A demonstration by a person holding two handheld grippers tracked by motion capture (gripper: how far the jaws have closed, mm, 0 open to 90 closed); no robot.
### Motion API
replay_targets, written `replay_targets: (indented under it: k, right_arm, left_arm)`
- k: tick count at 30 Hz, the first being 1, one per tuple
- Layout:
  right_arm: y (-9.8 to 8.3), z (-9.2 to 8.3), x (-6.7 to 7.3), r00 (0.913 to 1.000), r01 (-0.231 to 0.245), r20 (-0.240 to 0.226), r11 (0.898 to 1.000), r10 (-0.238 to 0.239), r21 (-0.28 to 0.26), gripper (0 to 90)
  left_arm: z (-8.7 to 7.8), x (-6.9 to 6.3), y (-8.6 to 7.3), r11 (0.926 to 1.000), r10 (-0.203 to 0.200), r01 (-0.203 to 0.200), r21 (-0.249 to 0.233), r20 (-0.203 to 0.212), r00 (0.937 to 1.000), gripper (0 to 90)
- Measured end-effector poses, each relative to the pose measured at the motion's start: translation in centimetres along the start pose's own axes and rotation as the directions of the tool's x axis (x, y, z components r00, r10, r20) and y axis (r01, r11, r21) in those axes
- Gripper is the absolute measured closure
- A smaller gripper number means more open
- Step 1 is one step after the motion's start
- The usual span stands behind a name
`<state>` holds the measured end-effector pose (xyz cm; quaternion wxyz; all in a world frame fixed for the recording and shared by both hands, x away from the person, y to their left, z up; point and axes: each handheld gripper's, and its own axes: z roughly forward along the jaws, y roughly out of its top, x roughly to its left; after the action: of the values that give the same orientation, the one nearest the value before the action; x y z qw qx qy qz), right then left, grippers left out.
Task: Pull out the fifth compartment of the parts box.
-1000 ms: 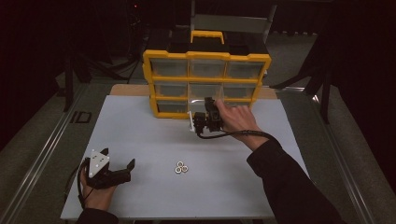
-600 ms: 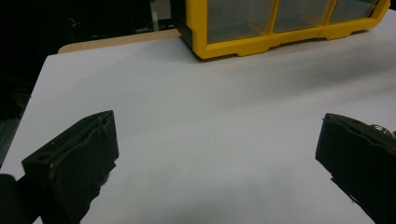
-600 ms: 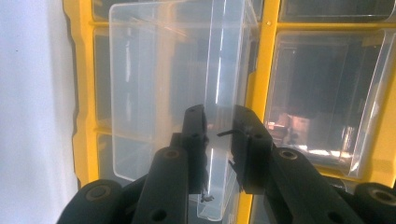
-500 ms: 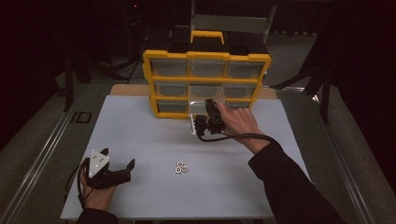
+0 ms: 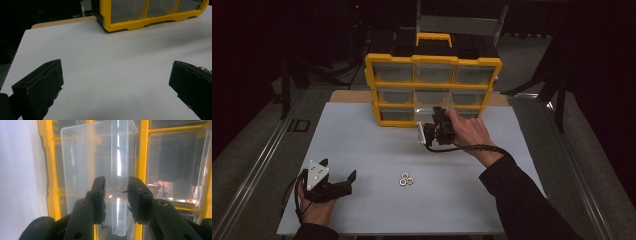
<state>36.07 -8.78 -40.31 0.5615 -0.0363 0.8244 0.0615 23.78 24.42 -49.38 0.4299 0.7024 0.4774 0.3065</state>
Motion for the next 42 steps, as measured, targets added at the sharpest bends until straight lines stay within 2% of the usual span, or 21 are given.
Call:
replay_targets:
  k: [10,13,20,21,26,27,28,29,30,31,32,33,34,35,36,37,38,39,40,41,42]
  right_arm:
    - [-0.5,-1.2,-0.5,0.9942,-0.105,-0.027,0.994,0.104,-0.040,63.8]
    - [-0.8,-1.7,-0.5,0.9872,-0.156,-0.044,0.986,0.153,-0.059,62.6]
    - [-1.2,-2.2,-0.1,0.9764,-0.209,-0.072,0.975,0.204,-0.079,61.7]
    - [-1.3,-2.5,0.2,0.9703,-0.233,-0.087,0.969,0.226,-0.085,61.4]
    - [-1.6,-2.8,0.9,0.9663,-0.246,-0.099,0.966,0.238,-0.083,60.8]
    - [-1.8,-2.9,1.2,0.9593,-0.269,-0.113,0.959,0.259,-0.085,60.7]
    - [-1.8,-2.9,1.2,0.9593,-0.269,-0.113,0.959,0.259,-0.085,60.7]
    - [-2.1,-2.9,1.4,0.9484,-0.303,-0.125,0.949,0.291,-0.086,60.7]
    - [-2.1,-2.9,1.4,0.9484,-0.303,-0.125,0.949,0.291,-0.086,60.7]
    - [-2.4,-2.8,1.4,0.9260,-0.361,-0.151,0.929,0.346,-0.085,60.0]
    - [-2.4,-2.8,1.4,0.9260,-0.361,-0.151,0.929,0.346,-0.085,60.0]
    - [-2.8,-2.8,1.4,0.9028,-0.412,-0.175,0.907,0.393,-0.087,59.4]
    - [-2.9,-2.8,1.4,0.8870,-0.442,-0.191,0.893,0.420,-0.086,59.0]
    - [-3.2,-2.7,1.4,0.8587,-0.487,-0.227,0.869,0.460,-0.085,57.8]
    - [-3.3,-2.6,1.4,0.8410,-0.513,-0.247,0.854,0.481,-0.083,57.1]
    - [-3.5,-2.5,1.4,0.8124,-0.552,-0.275,0.830,0.514,-0.079,55.2]
    - [-3.6,-2.4,1.4,0.7969,-0.571,-0.292,0.818,0.529,-0.076,54.1]
    - [-3.8,-2.3,1.3,0.7640,-0.609,-0.319,0.790,0.561,-0.069,52.8]
    - [-3.8,-2.3,1.3,0.7640,-0.609,-0.319,0.790,0.561,-0.069,52.8]
    - [-4.1,-2.1,1.1,0.7119,-0.662,-0.365,0.747,0.600,-0.062,49.1]
    - [-4.2,-2.1,1.1,0.6971,-0.677,-0.374,0.734,0.612,-0.062,47.7]
  left_arm:
    - [0.0,0.0,0.0,1.0000,0.001,-0.001,0.002,0.000,1.0000,0.0]
    - [0.0,0.0,0.0,1.0000,-0.001,0.001,0.001,0.000,1.0000,0.0]
    - [0.0,0.0,0.0,1.0000,0.000,0.000,0.000,0.000,1.0000,0.0]
    - [0.0,0.0,0.0,1.0000,-0.001,0.001,0.000,0.000,1.0000,0.0]
    - [0.0,0.0,0.0,1.0000,-0.003,0.003,0.000,0.000,1.0000,0.0]
    - [0.1,0.0,0.0,1.0000,-0.003,0.003,0.001,0.000,1.0000,0.0]
    - [0.1,0.0,0.0,1.0000,-0.003,0.003,0.001,0.000,1.0000,0.0]
    - [0.0,-0.1,0.0,1.0000,-0.003,0.003,0.000,0.000,1.0000,0.0]
    - [0.0,-0.1,0.0,1.0000,-0.003,0.003,0.000,0.000,1.0000,0.0]
    - [0.1,0.0,0.0,1.0000,-0.003,0.003,0.001,0.000,1.0000,0.0]
    - [0.1,0.0,0.0,1.0000,-0.003,0.003,0.001,0.000,1.0000,0.0]
    - [0.1,-0.1,0.0,1.0000,-0.001,0.001,0.003,0.000,1.0000,0.0]
    - [0.1,-0.1,0.0,1.0000,-0.001,0.001,0.003,0.000,1.0000,0.0]
    - [0.1,-0.1,0.0,1.0000,-0.002,0.002,0.003,0.001,1.0000,0.0]
    - [0.1,-0.1,0.0,1.0000,-0.002,0.002,0.003,0.001,1.0000,0.0]
    - [0.1,-0.1,0.0,1.0000,-0.003,0.003,0.003,0.001,1.0000,0.0]
    - [0.1,-0.1,0.0,1.0000,-0.003,0.003,0.003,0.001,1.0000,0.0]
    - [0.1,-0.1,0.0,1.0000,-0.004,0.004,0.003,0.001,1.0000,0.0]
    - [0.1,-0.1,0.0,1.0000,-0.004,0.004,0.003,0.001,1.0000,0.0]
    - [0.1,-0.1,0.0,1.0000,-0.003,0.003,0.005,0.001,1.0000,0.0]
    - [0.1,-0.1,0.0,1.0000,-0.003,0.003,0.005,0.001,1.0000,0.0]
